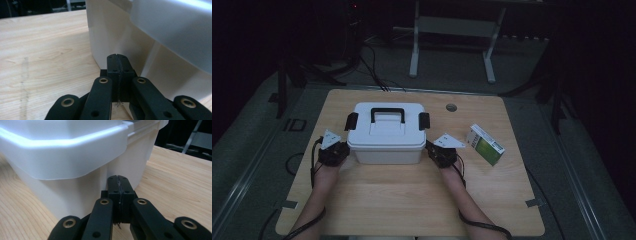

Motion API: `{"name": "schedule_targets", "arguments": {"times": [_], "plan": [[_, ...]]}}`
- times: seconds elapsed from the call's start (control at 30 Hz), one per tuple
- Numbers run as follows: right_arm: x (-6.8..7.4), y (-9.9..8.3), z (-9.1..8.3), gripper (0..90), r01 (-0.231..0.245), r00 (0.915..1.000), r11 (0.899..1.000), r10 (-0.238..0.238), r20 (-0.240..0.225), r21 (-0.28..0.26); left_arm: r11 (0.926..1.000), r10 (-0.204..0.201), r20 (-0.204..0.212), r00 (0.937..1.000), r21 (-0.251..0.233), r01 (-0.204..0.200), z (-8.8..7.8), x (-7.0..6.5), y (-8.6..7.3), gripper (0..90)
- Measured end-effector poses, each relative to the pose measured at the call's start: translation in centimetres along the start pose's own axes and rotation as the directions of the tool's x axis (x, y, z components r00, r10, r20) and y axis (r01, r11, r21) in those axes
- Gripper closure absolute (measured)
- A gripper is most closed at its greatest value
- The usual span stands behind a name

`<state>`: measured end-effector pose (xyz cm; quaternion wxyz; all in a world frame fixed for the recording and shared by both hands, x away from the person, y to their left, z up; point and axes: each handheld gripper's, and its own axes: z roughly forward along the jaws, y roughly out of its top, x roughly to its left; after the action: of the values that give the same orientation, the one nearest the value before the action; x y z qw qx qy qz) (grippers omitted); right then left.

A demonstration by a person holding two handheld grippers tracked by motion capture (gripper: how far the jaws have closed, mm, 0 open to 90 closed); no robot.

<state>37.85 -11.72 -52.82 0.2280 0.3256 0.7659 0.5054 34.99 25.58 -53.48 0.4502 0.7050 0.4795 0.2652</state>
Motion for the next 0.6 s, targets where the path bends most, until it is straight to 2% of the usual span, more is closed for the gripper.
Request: {"name": "schedule_targets", "arguments": {"times": [0.4,0.6], "plan": [[-0.2,-0.5,-1.3,90.0,-0.013,0.9999,1.0,0.013,-0.008,0.0,1.0,0.005,0.025,0.9997,0.007,-0.005,-0.2,-1.0,-0.1,89.6],[-0.4,-1.0,-2.3,90.0,-0.025,0.9997,1.0,0.025,-0.004,-0.003,0.9996,0.025,0.04,0.9989,0.012,-0.026,-0.3,-2.0,-0.1,89.5]]}}
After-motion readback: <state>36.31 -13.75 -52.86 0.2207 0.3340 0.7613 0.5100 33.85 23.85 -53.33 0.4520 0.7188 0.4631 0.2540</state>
